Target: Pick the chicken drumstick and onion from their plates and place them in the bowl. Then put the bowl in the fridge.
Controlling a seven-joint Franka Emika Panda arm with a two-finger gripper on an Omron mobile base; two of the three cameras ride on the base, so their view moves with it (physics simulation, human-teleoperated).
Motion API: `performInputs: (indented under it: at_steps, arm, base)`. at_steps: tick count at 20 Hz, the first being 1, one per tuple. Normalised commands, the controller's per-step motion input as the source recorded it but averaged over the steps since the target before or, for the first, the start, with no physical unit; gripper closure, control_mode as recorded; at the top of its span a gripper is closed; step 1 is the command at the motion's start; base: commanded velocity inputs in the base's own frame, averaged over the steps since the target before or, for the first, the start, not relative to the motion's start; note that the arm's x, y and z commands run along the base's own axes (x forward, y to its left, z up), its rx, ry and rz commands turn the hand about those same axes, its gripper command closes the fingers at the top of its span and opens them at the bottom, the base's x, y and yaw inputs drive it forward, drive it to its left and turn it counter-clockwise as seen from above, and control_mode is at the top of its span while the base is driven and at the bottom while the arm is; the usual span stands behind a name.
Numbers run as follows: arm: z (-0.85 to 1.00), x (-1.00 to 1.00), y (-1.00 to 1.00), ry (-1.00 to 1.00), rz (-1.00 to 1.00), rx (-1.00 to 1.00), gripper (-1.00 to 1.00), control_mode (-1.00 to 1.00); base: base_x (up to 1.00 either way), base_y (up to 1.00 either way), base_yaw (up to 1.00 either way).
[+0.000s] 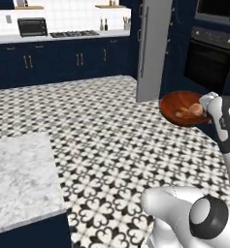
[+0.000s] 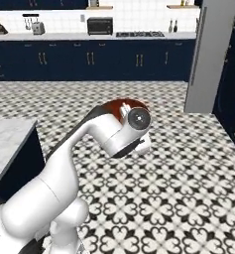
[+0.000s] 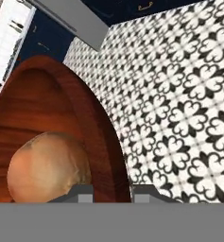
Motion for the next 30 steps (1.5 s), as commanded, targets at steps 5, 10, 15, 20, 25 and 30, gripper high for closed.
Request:
performInputs:
  at_steps: [5,10,15,20,25,30]
  arm:
    - [0.00,0.00,0.00,0.00,0.00,0.00,1.00,1.00]
    - [0.00,0.00,0.00,0.00,0.00,0.00,1.00,1.00]
    - [0.00,0.00,0.00,0.00,0.00,0.00,1.00,1.00]
    - [0.00,0.00,0.00,0.00,0.00,0.00,1.00,1.00]
    - [0.00,0.00,0.00,0.00,0.00,0.00,1.00,1.00]
    - [0.00,0.00,0.00,0.00,0.00,0.00,1.00,1.00]
  base:
    - [1.00,-0.26,0.43]
    - [1.00,-0.49,0.34]
    - [1.00,-0.90,0.03]
    - [1.00,-0.28,-0.06]
    - [1.00,-0.06,-0.07]
    - [1.00,0.00,-0.12]
